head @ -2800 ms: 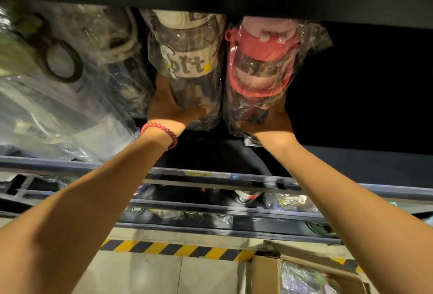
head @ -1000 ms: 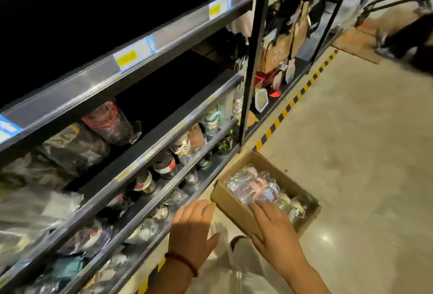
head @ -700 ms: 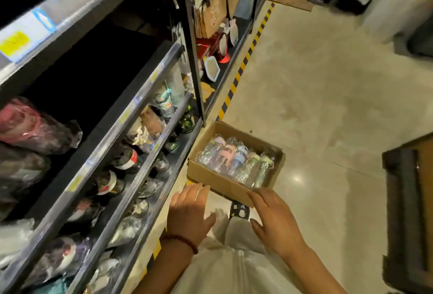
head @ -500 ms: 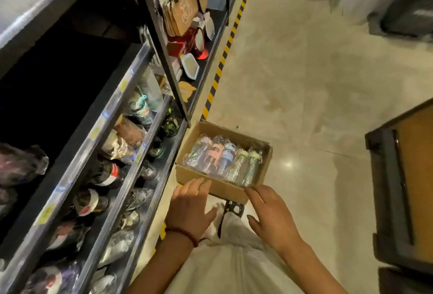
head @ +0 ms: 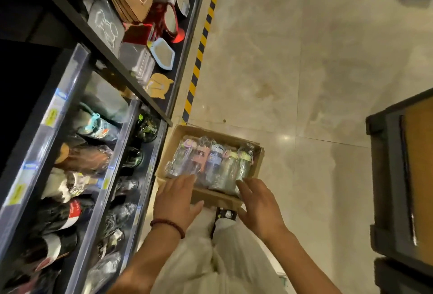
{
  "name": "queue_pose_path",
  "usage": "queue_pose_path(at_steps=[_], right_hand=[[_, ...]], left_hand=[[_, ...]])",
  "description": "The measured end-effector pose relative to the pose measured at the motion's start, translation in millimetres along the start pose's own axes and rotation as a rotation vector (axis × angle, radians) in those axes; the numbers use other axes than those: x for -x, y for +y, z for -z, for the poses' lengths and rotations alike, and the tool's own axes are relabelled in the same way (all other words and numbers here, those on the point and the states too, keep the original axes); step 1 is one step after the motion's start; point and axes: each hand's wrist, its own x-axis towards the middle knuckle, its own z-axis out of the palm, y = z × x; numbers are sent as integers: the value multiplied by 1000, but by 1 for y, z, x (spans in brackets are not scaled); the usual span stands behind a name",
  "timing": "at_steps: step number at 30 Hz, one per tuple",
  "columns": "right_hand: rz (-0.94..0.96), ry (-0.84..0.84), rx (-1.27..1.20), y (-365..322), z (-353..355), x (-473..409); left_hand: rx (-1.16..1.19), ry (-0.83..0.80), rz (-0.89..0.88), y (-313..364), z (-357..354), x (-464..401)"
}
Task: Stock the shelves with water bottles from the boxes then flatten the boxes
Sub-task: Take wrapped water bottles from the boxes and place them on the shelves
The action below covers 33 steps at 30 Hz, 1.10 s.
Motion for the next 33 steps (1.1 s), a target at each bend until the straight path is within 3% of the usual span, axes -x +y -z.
queue_pose_path(at_steps=[7,13,17,27,33], right_hand=[[-65,-161,4,54,-70,-80],[-241,-313,-31,115,-166,-140],[-365,-316,-141,152,-238,-164],[-921,-266,-449,225,-370,-202],[-1082,-108,-555,239,-413,-207]], left_hand=[[16,-161,106,-20,-63,-112],[19,-343,120,-46,-169,-194],[68,-469,109,-54,-245,-232],[303,-554,145,-22,-401,-306],[313,-366,199,-18,-442,-320]])
